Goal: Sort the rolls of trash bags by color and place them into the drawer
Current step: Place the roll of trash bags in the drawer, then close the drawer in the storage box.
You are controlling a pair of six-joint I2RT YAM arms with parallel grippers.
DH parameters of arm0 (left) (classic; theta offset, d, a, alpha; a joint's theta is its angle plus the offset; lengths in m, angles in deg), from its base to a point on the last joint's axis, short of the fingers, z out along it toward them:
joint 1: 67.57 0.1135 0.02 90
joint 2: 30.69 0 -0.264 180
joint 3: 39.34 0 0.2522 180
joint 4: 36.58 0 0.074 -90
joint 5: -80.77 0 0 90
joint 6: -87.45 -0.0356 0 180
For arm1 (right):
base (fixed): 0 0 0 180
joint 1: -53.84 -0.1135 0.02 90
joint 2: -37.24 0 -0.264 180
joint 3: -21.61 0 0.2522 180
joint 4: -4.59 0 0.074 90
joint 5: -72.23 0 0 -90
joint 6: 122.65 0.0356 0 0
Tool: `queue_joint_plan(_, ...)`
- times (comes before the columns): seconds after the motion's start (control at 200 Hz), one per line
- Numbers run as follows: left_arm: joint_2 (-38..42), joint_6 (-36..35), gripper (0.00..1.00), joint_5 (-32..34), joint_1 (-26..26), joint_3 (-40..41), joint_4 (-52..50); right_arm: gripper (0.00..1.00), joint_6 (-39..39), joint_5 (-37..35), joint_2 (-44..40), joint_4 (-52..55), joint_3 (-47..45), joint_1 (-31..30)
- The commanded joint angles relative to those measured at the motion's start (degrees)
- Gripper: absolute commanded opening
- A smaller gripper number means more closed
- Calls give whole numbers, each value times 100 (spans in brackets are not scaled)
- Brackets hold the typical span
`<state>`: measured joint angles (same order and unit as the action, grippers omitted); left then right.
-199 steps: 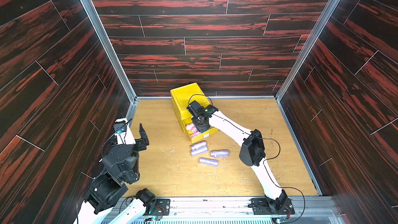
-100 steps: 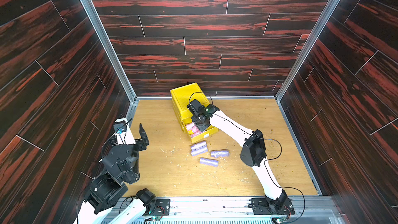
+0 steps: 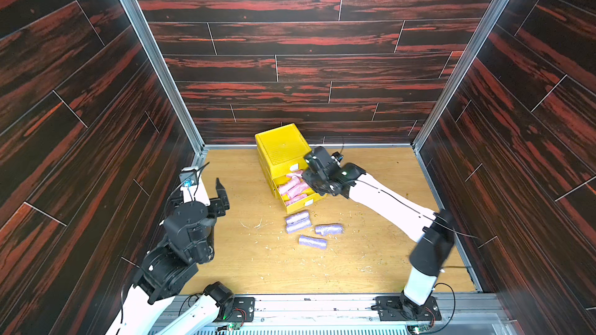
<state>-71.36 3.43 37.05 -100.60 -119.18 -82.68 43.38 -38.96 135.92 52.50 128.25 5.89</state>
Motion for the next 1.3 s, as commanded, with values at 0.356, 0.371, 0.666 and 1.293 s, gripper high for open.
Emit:
queue_joint_plan(0.356,-4430,1653,93,-3682,1692,-4344,-1377,40,-2475,-535,-3160,-2089,-3530,-36)
queue_joint_plan(0.371,-4562,1725,93,-3863,1777,-4454,-1345,40,-2485,-535,-3201,-2088,-3597,-36)
queue_joint_plan(0.666,-8115,2451,100,-5614,2787,-8222,-2643,41,-2672,0,-3793,-2471,-4650,-71)
queue_joint_plan(1.293,-9545,2729,93,-6839,3277,-8192,-1795,41,-2633,431,-3570,-2699,-5162,-320)
